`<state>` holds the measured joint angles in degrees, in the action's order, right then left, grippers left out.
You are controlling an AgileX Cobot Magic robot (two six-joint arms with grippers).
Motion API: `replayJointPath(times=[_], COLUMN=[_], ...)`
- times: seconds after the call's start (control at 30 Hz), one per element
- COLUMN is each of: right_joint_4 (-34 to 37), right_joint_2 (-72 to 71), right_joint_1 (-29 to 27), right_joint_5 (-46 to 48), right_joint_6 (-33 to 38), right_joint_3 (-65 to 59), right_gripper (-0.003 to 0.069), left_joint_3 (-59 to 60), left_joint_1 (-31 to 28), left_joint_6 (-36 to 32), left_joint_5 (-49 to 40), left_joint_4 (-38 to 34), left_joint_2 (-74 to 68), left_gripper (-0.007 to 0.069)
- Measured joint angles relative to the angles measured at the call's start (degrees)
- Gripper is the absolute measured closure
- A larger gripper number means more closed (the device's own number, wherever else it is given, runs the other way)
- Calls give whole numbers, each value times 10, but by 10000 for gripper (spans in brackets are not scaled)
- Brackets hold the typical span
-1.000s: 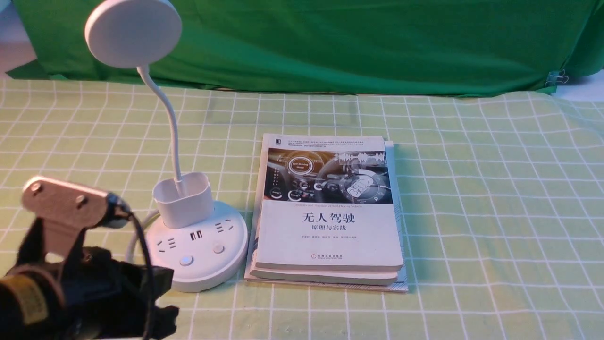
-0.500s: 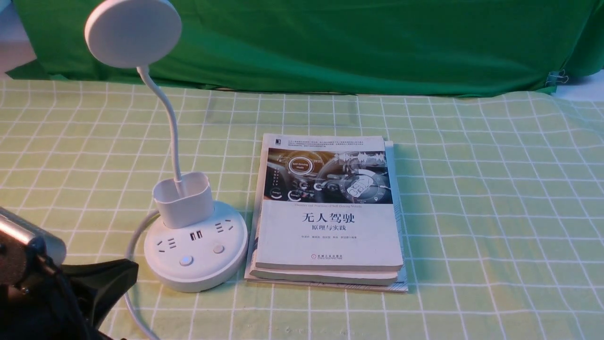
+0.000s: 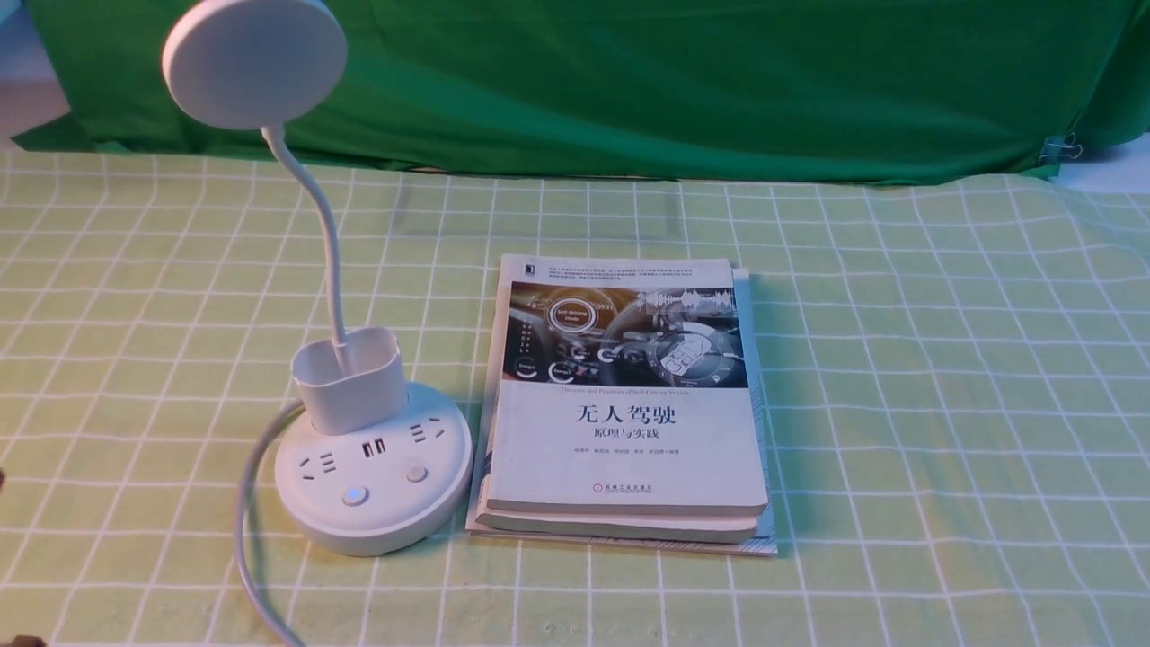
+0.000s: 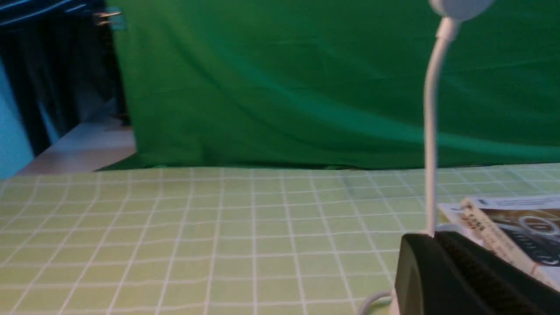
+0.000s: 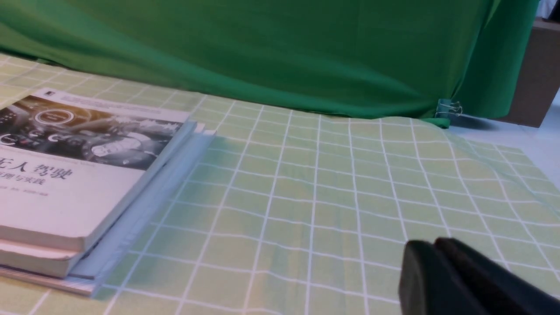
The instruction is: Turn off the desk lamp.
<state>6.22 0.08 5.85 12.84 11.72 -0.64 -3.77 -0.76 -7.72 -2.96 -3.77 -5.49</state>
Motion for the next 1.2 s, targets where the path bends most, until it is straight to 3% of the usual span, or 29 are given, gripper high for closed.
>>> replayJointPath(times=[0.3,1.2], right_joint_4=[0,0], right_joint_2=[0,0], right_joint_1=[0,0], right_joint_5=[0,1], right_joint_6=[0,0], right_joint_3=[0,0], right_gripper=[629,629], left_joint_3=[41,41], left_joint_1=[-55,-55], left_joint_6=[-2,-4], left_joint_5=[-112,-108], left_joint_4=[-35,-47], left_joint_2=[55,56], left_gripper=[626,626])
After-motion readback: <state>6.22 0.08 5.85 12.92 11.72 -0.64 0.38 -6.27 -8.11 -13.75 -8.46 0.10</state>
